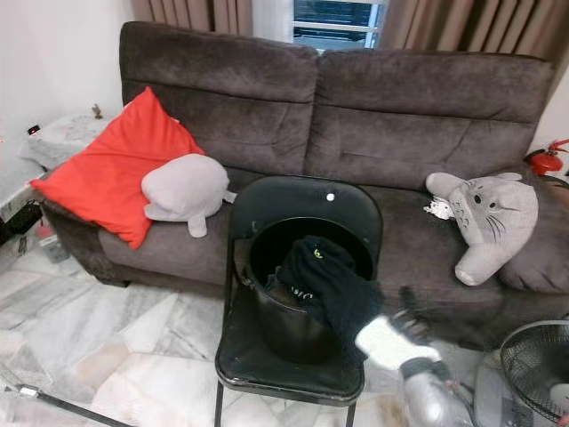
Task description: Hang hanger
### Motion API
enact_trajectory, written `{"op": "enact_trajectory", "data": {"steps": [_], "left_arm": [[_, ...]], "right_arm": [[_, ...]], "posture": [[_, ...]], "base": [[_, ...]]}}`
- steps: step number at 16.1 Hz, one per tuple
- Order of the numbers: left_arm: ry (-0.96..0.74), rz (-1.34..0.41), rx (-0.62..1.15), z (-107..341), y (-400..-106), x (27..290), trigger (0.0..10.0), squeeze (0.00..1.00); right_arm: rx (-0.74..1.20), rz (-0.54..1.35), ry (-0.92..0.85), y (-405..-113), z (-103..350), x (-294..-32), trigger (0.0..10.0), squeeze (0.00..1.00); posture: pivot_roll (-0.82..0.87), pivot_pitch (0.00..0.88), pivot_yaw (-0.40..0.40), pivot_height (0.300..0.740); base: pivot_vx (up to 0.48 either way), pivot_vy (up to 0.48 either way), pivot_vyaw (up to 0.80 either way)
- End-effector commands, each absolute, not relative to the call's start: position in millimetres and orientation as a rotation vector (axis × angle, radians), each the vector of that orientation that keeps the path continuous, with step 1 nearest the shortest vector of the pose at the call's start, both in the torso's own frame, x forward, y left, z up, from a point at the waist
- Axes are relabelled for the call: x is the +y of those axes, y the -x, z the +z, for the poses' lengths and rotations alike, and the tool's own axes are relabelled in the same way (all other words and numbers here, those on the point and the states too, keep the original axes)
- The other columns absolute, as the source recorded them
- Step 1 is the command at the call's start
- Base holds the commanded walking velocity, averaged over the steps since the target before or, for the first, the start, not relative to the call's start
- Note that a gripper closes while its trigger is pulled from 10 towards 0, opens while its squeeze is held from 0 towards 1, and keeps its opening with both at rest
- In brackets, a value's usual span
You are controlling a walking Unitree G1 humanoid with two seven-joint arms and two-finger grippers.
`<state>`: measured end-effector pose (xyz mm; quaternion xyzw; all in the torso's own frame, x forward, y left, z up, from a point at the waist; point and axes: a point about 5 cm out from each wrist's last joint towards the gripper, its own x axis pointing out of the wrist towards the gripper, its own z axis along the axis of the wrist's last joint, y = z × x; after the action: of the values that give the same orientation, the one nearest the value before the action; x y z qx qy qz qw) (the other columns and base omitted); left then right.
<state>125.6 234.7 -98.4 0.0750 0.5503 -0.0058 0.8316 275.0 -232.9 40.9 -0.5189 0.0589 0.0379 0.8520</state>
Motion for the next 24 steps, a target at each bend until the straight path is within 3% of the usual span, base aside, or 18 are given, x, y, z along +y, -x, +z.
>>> {"op": "enact_trajectory", "data": {"steps": [1, 4, 19, 20, 22, 24], "left_arm": [[-0.163, -0.023, 1.192, -100, -122, 234, 10.0, 0.00], [-0.160, -0.024, 1.193, -100, -122, 235, 10.0, 0.00], [-0.160, -0.024, 1.193, -100, -122, 235, 10.0, 0.00], [-0.167, -0.024, 1.191, -99, -122, 236, 10.0, 0.00], [-0.180, -0.025, 1.188, -99, -123, 238, 10.0, 0.00], [-0.178, -0.027, 1.189, -99, -123, 238, 10.0, 0.00]], "right_arm": [[0.148, 0.094, 1.137, -272, 38, -236, 10.0, 1.00], [0.245, 0.037, 1.184, -268, 30, -252, 10.0, 1.00], [0.245, 0.037, 1.184, -268, 30, -252, 10.0, 1.00], [0.247, -0.038, 1.151, -275, 33, -254, 10.0, 0.00], [0.155, -0.174, 0.961, -282, 46, -246, 10.0, 0.00], [0.109, -0.208, 0.902, -277, 51, -242, 10.0, 0.00]], "posture": [[0.06, 0.000, -0.021, 0.740], [0.06, 0.000, -0.023, 0.740], [0.06, 0.000, -0.023, 0.740], [0.07, 0.000, -0.013, 0.740], [0.07, 0.000, -0.013, 0.740], [0.06, 0.000, -0.014, 0.740]], "base": [[0.000, 0.000, 0.00], [0.000, 0.000, 0.00], [0.000, 0.000, 0.00], [0.000, 0.000, 0.00], [0.000, 0.000, 0.00], [0.000, 0.000, 0.00]]}}
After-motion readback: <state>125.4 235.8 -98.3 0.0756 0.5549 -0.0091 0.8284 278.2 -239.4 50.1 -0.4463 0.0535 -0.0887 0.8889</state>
